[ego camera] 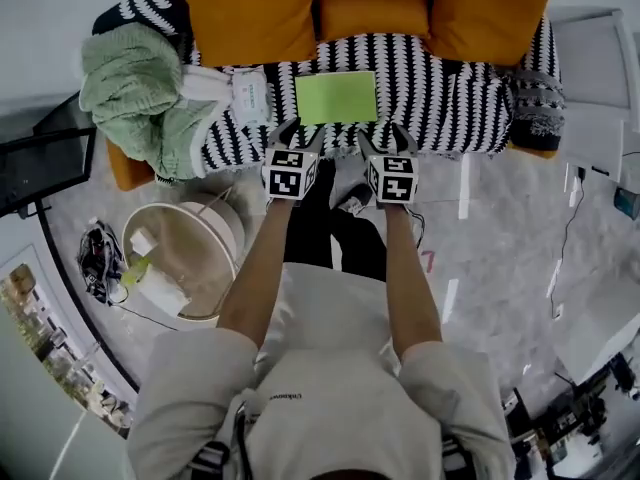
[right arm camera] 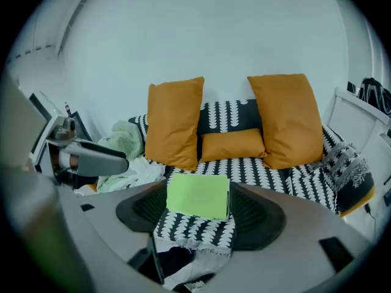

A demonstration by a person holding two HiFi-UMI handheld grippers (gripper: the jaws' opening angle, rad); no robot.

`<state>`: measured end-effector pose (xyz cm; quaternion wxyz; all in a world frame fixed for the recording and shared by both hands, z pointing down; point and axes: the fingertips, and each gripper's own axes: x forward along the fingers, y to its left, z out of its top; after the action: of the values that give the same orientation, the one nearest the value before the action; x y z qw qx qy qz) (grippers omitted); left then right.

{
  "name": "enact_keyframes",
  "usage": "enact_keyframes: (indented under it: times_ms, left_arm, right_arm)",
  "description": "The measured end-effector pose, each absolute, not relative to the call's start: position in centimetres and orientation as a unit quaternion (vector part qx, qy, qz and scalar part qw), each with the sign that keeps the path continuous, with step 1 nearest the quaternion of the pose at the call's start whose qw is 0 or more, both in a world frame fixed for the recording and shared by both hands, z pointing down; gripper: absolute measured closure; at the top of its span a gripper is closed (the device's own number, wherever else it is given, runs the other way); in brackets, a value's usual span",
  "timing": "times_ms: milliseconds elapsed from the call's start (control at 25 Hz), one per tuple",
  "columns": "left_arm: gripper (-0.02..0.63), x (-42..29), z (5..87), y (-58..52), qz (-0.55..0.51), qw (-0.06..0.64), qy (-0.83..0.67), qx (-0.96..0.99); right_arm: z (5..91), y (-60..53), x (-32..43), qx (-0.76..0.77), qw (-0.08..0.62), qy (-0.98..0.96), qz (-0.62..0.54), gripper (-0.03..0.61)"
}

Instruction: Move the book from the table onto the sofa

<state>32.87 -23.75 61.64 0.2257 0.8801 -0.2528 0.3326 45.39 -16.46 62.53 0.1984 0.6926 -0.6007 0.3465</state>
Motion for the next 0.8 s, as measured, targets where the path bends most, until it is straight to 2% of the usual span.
enact_keyframes:
  times_ms: [360,560,800]
  left_arm:
    - [0.44,29.8,54.1,-18.4,0.296,0.232,-0.291,0.88]
    - [0.447,30.7,51.7,-16.6,0.272,0.228,-0.297,0.886]
    - [0.486,30.3,50.0,-15.4,0.253,0.219,-0.295,0.895]
  right_arm:
    - [54.9,-11.0,42.1,0.722,0.154,-0.591,0.325,0.27]
    - [53.4,-9.6,41.5,0.725,0.135,-0.591,0.328,0.27]
    - [51.2,-10.0,40.7,0.717,0.128,-0.614,0.305,0.27]
